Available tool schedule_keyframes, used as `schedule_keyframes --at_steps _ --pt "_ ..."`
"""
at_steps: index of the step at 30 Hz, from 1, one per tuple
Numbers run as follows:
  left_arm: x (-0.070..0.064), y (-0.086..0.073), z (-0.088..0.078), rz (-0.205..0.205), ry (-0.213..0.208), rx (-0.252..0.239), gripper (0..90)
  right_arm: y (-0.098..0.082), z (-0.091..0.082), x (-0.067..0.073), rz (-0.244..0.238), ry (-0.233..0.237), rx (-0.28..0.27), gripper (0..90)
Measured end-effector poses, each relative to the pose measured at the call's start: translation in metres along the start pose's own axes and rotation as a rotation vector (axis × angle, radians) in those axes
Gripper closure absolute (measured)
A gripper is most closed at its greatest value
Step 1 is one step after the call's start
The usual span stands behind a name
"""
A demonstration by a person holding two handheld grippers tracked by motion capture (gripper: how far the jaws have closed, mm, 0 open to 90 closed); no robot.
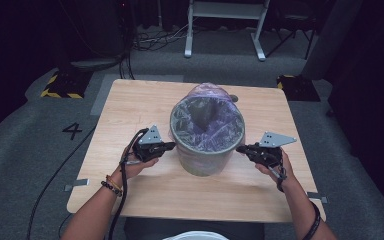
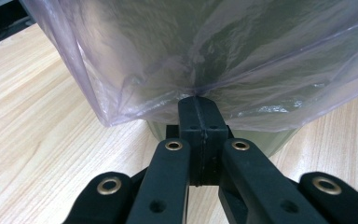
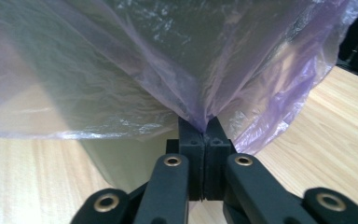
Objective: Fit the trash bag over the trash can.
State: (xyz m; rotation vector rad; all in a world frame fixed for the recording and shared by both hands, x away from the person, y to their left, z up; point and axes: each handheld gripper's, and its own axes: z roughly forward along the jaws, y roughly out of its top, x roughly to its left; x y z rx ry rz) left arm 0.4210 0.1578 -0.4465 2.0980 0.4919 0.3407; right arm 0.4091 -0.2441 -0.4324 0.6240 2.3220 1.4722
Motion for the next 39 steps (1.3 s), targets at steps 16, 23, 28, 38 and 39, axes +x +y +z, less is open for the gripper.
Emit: schedule_keyframes --at_steps 16,23,28,38,39 --pt "-0.006 -0.013 0.014 0.022 -0.002 0.081 90.0 -0.026 0.016 0.005 0.062 0.026 0.010 90.0" --pt "-0.003 -0.020 0.008 -0.001 0.005 0.084 90.0 -0.030 0.015 0.006 0.069 0.031 0.024 88.9" --pt "0.001 -0.027 -0.003 -0.028 0.038 0.069 90.0 -0.031 0.006 0.007 0.073 0.023 0.032 71.8" --pt "0.005 -0.039 -0.028 -0.073 0.097 0.063 56.1 -0.012 -0.035 0.009 0.040 -0.004 -0.046 46.0" --pt "0.004 -0.039 -0.028 -0.078 0.102 0.084 48.8 -0.009 -0.038 0.009 0.038 -0.010 -0.048 44.2"
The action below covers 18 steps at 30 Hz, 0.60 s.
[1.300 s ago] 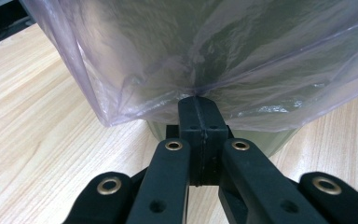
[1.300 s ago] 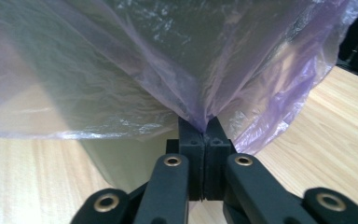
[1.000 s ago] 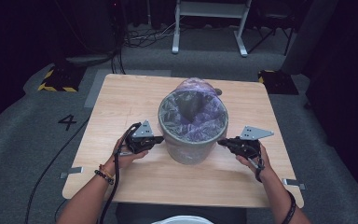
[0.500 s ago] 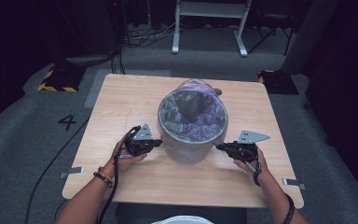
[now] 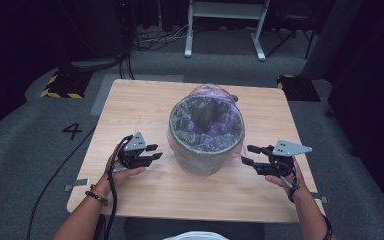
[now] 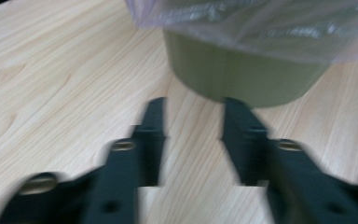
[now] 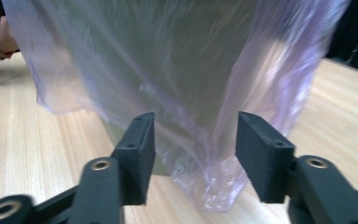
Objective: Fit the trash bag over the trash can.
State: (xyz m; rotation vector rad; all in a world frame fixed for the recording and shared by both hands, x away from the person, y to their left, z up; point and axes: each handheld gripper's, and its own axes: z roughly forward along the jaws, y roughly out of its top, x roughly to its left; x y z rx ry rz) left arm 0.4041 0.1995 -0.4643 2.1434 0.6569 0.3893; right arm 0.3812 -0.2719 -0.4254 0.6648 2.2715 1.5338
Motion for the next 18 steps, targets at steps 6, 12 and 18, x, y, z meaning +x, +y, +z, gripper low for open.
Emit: schedule_keyframes --at_steps 6,12,18 --pt "-0.002 -0.007 -0.002 -0.029 0.007 0.051 29.4 0.017 -0.010 -0.002 -0.025 -0.018 -0.017 34.8" --pt "-0.001 -0.015 -0.002 -0.078 -0.043 0.055 17.2 0.039 -0.014 -0.012 -0.019 -0.062 -0.029 28.6" --pt "-0.008 -0.024 0.001 -0.030 -0.043 0.085 16.1 0.068 -0.016 -0.021 -0.032 -0.038 -0.079 24.9"
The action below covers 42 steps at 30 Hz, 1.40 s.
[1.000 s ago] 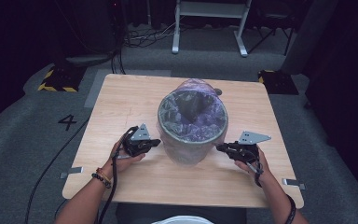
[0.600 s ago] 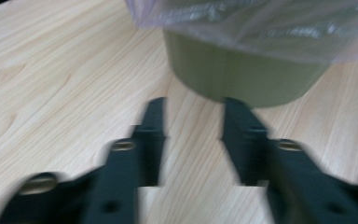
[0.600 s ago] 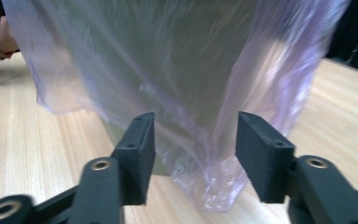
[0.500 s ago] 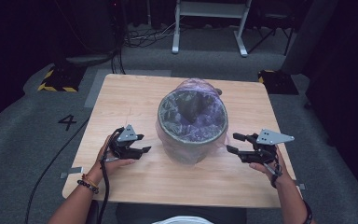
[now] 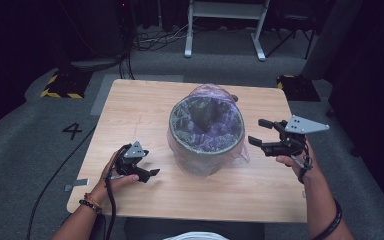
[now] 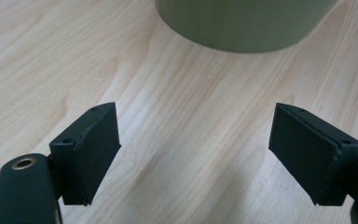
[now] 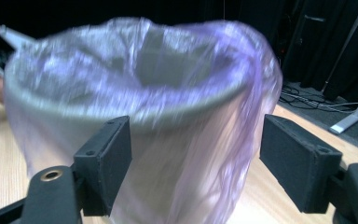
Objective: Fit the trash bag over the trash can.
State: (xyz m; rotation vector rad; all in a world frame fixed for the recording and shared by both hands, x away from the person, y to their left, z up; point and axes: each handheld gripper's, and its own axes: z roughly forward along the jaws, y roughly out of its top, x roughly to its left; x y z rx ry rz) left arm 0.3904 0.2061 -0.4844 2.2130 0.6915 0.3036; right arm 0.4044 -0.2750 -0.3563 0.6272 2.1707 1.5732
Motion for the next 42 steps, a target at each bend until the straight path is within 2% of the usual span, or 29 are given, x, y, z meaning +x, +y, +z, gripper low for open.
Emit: schedule_keyframes --at_steps 2,5,7,10,11,14,16,18,23,28,34,37,42 --pt "-0.002 -0.001 0.003 -0.001 0.006 0.014 16.1 0.011 0.002 -0.002 -0.006 0.009 -0.006 23.1" --pt "-0.005 -0.004 0.007 0.004 -0.004 0.037 16.1 0.026 0.007 -0.002 -0.033 0.061 0.014 23.5" --pt "-0.008 -0.005 0.010 0.000 0.015 0.047 16.2 0.036 0.014 0.001 -0.076 0.039 0.050 24.6" --pt "-0.008 -0.006 0.011 -0.016 0.021 0.058 16.1 0.043 0.022 0.004 -0.096 0.050 0.072 24.6" --pt "-0.008 -0.007 0.011 -0.020 0.014 0.043 16.0 0.051 0.033 0.007 -0.124 0.040 0.103 24.6" --pt "-0.008 -0.009 0.012 -0.024 0.017 0.059 16.1 0.056 0.045 0.008 -0.122 0.058 0.115 24.6" --pt "-0.007 -0.011 0.013 -0.038 0.014 0.065 16.0 0.059 0.053 0.010 -0.114 0.064 0.119 24.6" --pt "-0.008 -0.012 0.013 -0.023 0.018 0.058 16.0 0.062 0.060 0.011 -0.106 0.068 0.128 24.6" --pt "-0.008 -0.013 0.014 -0.027 0.018 0.050 15.3 0.069 0.070 0.015 -0.121 0.061 0.157 24.9" --pt "-0.005 -0.012 0.015 -0.009 0.003 0.051 14.3 0.070 0.080 0.019 -0.138 0.062 0.207 23.6" --pt "-0.005 -0.012 0.016 -0.007 0.000 0.052 13.9 0.069 0.090 0.022 -0.128 0.058 0.264 23.2" --pt "-0.005 -0.011 0.016 -0.007 0.000 0.052 13.9 0.069 0.095 0.025 -0.141 0.057 0.305 23.1" --pt "-0.005 -0.011 0.016 -0.006 -0.002 0.052 13.8 0.068 0.099 0.028 -0.143 0.065 0.324 23.0"
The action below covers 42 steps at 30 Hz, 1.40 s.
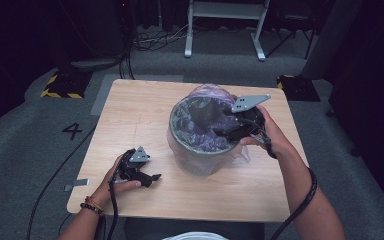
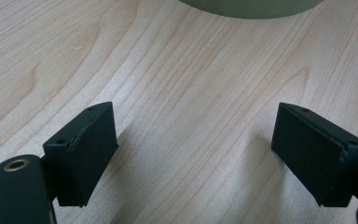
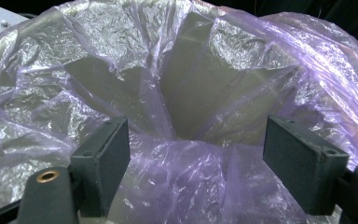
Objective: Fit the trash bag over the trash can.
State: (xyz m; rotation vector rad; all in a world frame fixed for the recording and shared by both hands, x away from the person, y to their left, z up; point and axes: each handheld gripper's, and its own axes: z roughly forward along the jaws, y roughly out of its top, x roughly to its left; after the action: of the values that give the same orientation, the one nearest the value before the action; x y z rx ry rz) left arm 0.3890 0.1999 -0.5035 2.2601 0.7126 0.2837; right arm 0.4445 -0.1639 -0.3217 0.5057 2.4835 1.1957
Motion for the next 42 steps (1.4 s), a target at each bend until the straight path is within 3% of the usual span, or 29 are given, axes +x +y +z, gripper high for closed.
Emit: schedule_keyframes --at_steps 8,11,16,21,29,35,42 --pt "0.000 0.000 0.000 0.000 0.000 0.001 13.6 0.000 0.003 0.000 0.024 0.003 0.023 21.1" --pt "0.000 0.000 0.000 -0.002 -0.001 0.001 13.6 0.002 0.007 -0.002 0.071 0.047 0.066 20.4" --pt "0.000 0.000 0.000 -0.002 0.000 0.002 13.5 0.004 0.009 -0.003 0.083 0.058 0.121 20.2" --pt "0.000 0.000 0.000 -0.002 0.000 0.002 13.5 0.006 0.010 -0.003 0.090 0.037 0.181 22.2" --pt "0.001 0.001 0.001 -0.008 0.015 0.001 13.8 0.009 0.017 -0.001 0.098 0.093 0.295 19.8" --pt "0.001 0.001 0.001 -0.009 0.015 0.001 13.8 0.009 0.016 -0.001 0.102 0.079 0.286 19.7" --pt "0.001 0.001 0.001 -0.008 0.015 0.001 13.8 0.010 0.009 0.001 0.098 0.067 0.198 20.6"
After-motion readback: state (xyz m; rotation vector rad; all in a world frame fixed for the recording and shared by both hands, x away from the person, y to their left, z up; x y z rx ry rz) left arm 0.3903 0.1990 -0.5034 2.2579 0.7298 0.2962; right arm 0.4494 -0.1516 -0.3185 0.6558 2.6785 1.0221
